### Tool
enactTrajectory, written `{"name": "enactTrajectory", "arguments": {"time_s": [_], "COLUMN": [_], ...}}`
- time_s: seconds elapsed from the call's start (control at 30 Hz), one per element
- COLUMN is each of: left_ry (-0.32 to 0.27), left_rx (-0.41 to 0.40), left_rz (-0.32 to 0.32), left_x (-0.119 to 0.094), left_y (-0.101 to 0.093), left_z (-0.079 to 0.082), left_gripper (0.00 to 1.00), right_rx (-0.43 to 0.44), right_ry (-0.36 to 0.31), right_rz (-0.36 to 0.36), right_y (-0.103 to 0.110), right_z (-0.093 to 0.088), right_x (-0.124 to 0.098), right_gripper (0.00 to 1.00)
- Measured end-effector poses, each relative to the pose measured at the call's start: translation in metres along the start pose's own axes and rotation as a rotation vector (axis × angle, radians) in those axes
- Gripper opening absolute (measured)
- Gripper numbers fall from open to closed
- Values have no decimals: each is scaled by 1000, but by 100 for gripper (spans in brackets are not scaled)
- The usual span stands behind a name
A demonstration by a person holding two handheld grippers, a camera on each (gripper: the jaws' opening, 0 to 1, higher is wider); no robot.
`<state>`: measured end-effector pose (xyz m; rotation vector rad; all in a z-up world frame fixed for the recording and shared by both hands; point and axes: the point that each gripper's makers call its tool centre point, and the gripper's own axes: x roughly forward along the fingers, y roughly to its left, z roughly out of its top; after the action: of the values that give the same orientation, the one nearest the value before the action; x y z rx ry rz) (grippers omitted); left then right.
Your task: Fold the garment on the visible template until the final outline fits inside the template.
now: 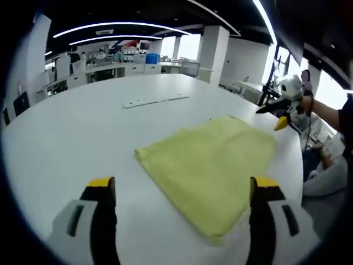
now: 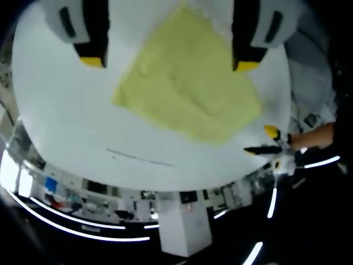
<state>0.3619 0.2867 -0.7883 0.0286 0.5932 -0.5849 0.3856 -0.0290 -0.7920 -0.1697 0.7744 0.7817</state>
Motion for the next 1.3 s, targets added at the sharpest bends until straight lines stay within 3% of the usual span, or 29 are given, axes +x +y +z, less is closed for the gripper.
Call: {"name": "enactTrajectory", "arguments": {"time_s": [0.23, 0.57, 1.03, 1.3], "left_ry": [19, 63, 97, 104], "left_rx": [22, -2, 48, 28], "left_rz": [-17, -47, -83, -95], "left_x": [-12, -20, -21, -23], "left_y": [-20, -32, -44, -47], "left_z": [-19, -48, -65, -70], "left_gripper": [83, 58, 19, 5], "right_rx": [15, 22, 54, 47], "right_ry": [3, 5, 24, 40], "right_rz": [12, 18, -5, -25], "right_y": [11, 18, 20, 15], "right_z": [-20, -41, -70, -81], "right_x": [-10, -14, -18, -15], "right_gripper": [84, 66, 36, 19]}}
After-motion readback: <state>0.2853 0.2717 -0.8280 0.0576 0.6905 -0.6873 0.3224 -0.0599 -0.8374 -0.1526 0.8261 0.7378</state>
